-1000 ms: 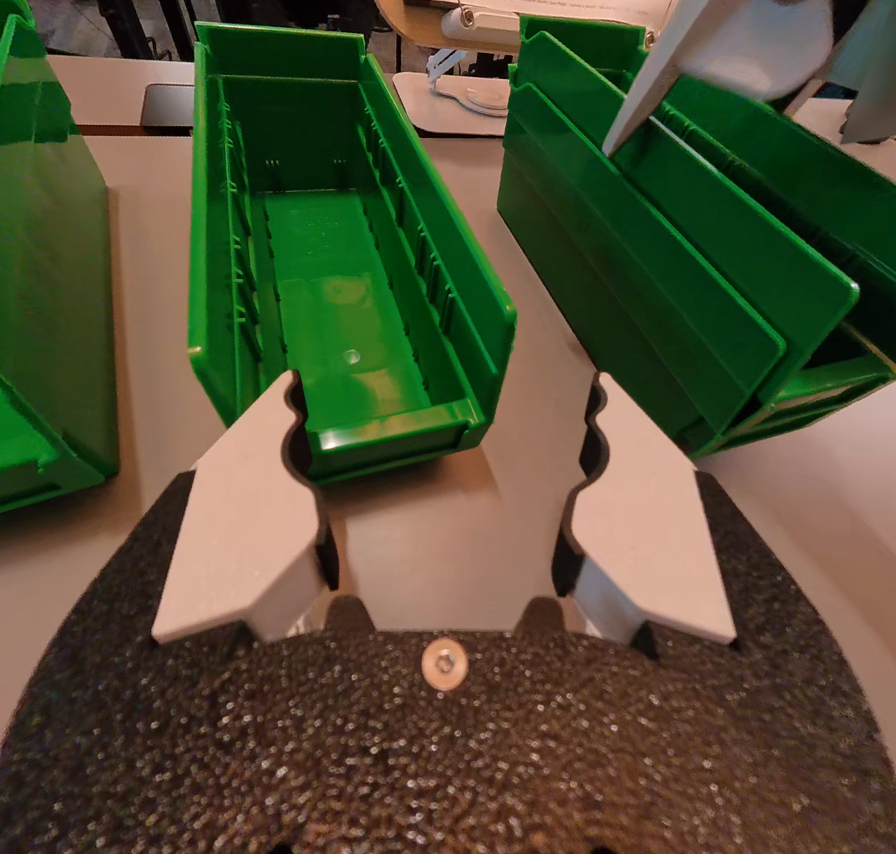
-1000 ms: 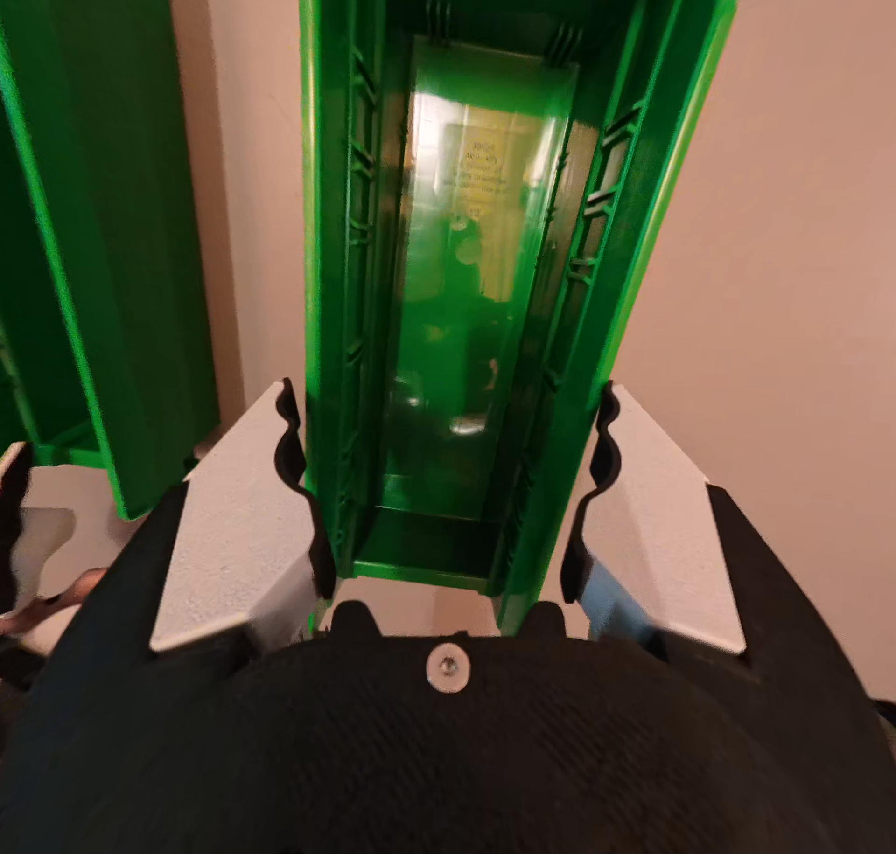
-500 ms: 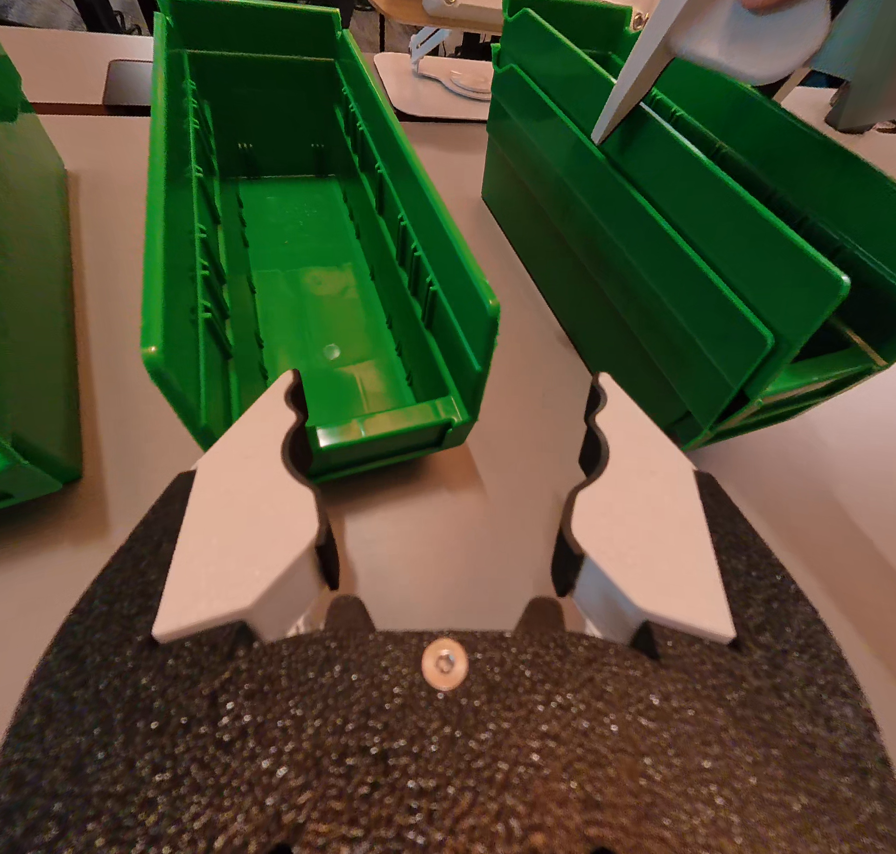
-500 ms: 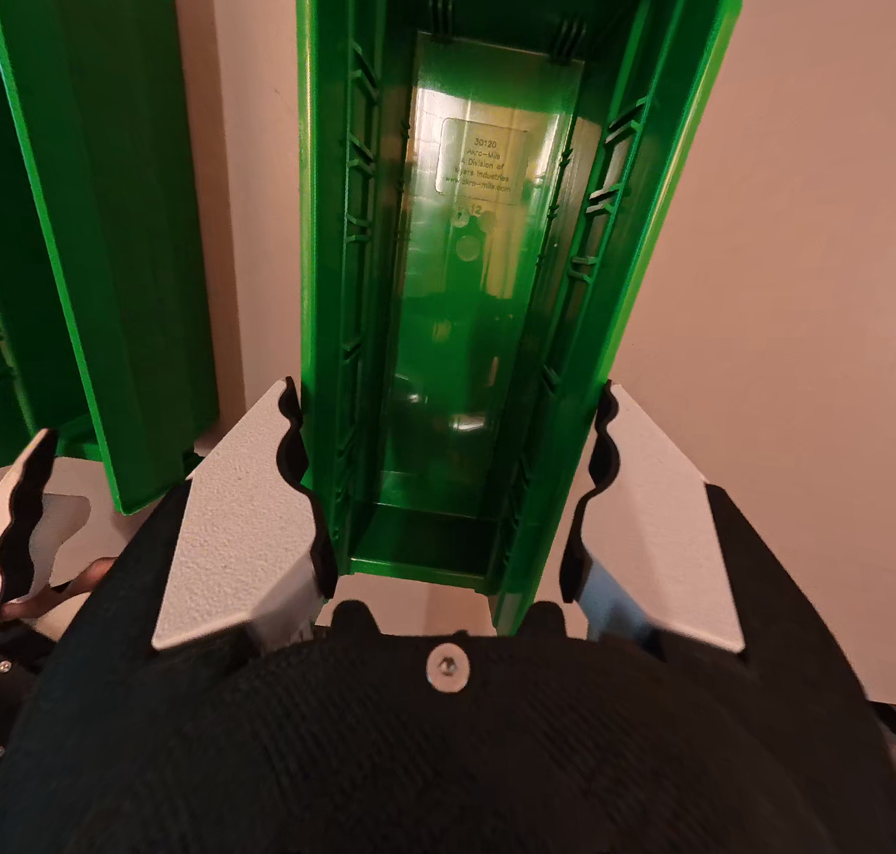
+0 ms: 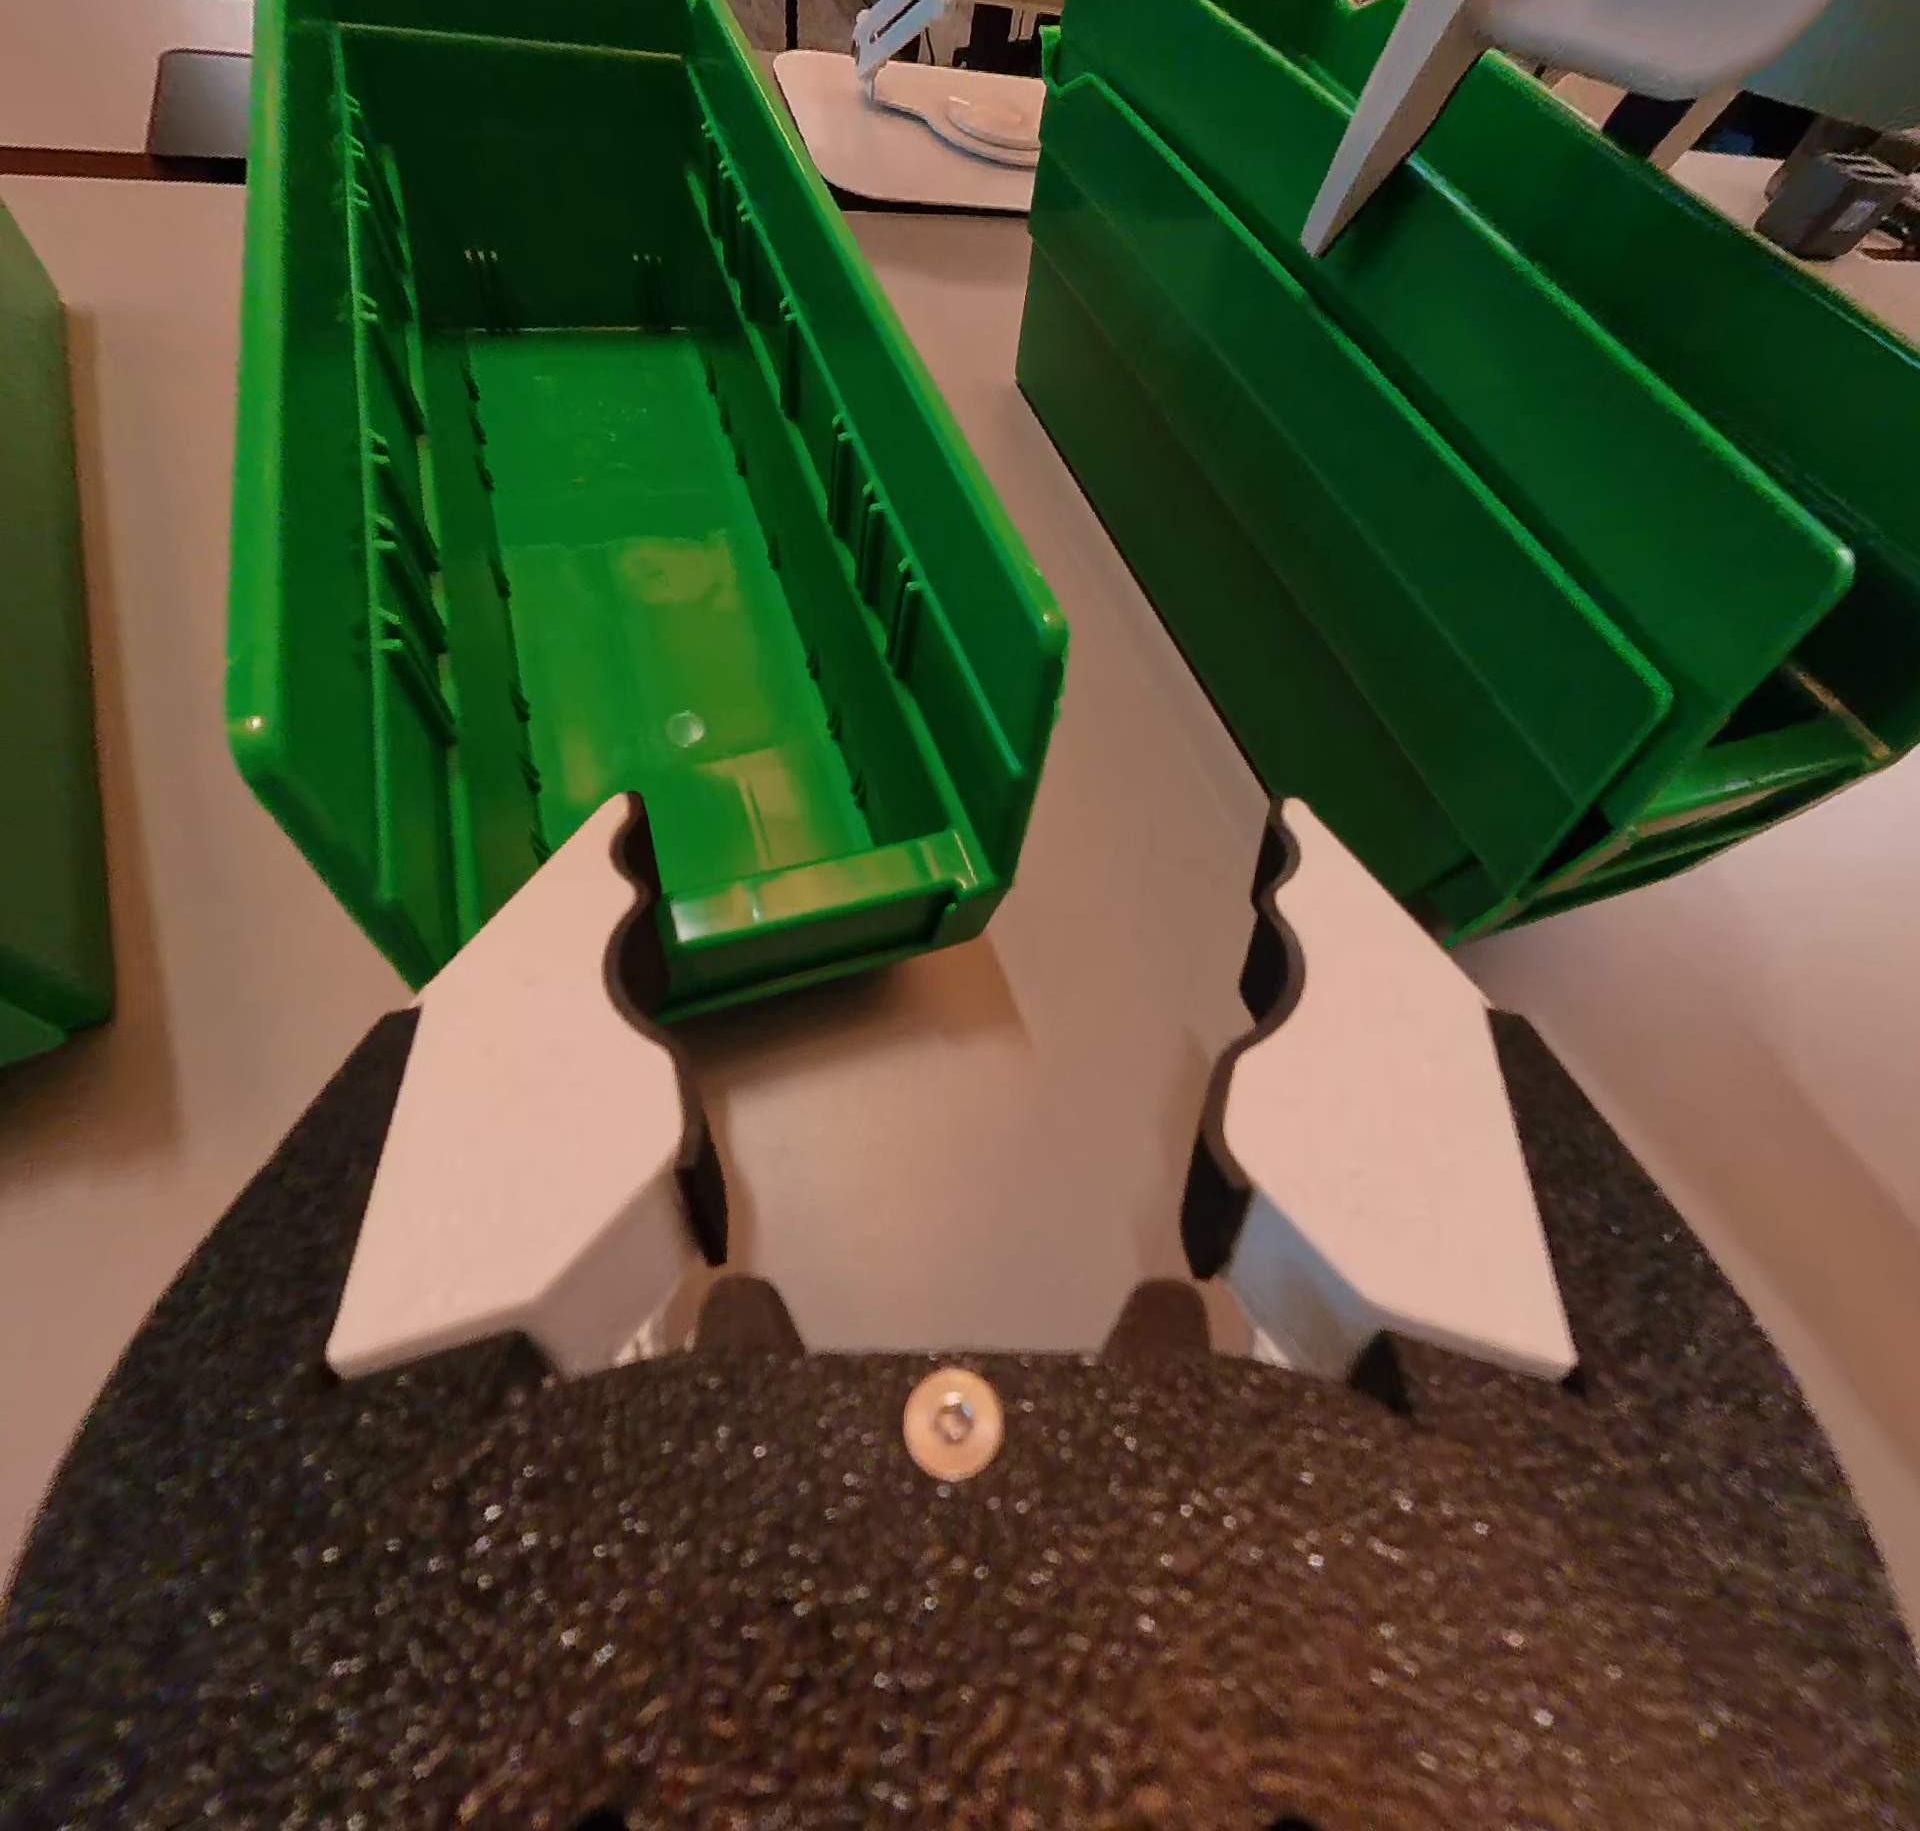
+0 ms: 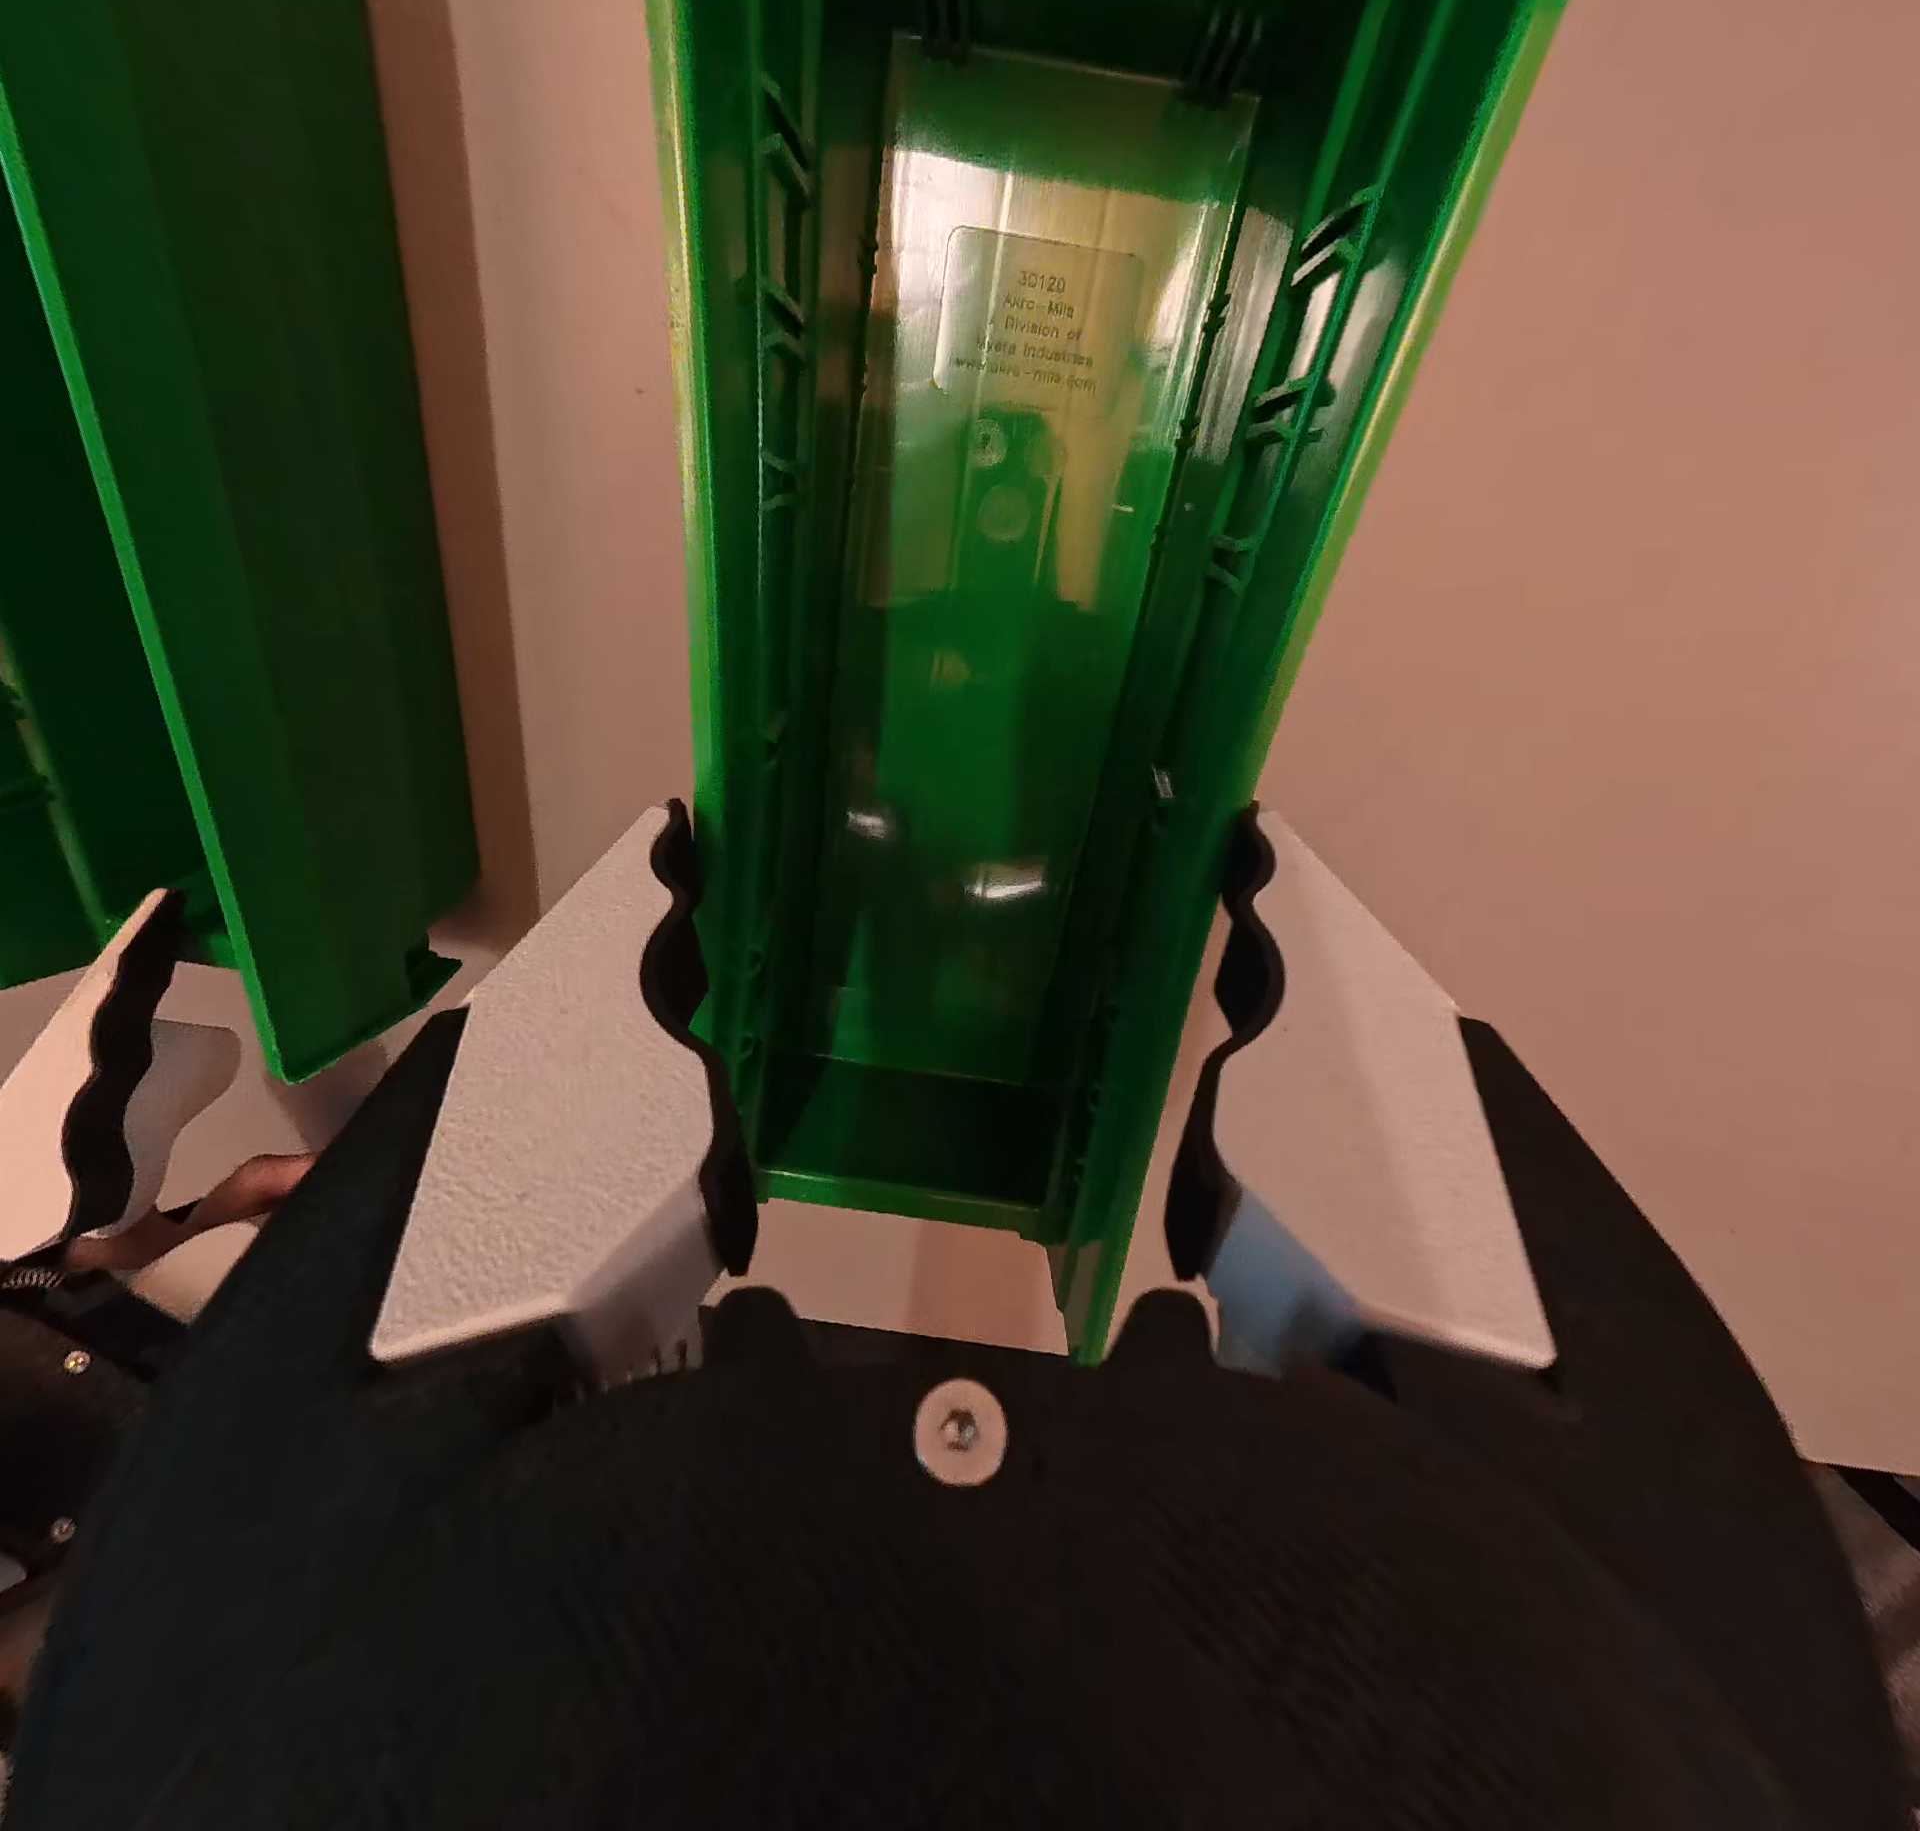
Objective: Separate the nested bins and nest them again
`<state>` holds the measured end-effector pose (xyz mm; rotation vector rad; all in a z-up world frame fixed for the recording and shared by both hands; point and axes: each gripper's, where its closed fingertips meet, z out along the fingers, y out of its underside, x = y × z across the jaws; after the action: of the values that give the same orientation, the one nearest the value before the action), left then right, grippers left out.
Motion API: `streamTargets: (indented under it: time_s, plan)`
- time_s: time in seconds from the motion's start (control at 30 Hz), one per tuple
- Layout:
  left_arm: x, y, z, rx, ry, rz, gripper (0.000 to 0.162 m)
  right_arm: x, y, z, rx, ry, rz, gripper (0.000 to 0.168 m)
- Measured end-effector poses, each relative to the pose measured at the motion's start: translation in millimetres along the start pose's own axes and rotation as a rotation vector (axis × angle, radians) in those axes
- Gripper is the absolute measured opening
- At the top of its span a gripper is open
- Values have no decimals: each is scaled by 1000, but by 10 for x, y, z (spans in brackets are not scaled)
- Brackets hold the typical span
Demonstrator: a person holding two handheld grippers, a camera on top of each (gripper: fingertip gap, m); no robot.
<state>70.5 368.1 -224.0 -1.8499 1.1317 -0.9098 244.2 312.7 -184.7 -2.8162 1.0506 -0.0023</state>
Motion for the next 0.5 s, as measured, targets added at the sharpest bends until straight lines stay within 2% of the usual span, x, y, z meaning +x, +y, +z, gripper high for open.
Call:
streamTargets:
  time_s: [0.33, 0.5]
  plan:
    - [45, -3, 5, -2, 14, -1, 111, -1, -23, 30, 33, 4, -5, 117]
    - [33, 16, 15, -10, 12, -4, 111, -2, -22, 25, 22, 4, -9, 115]
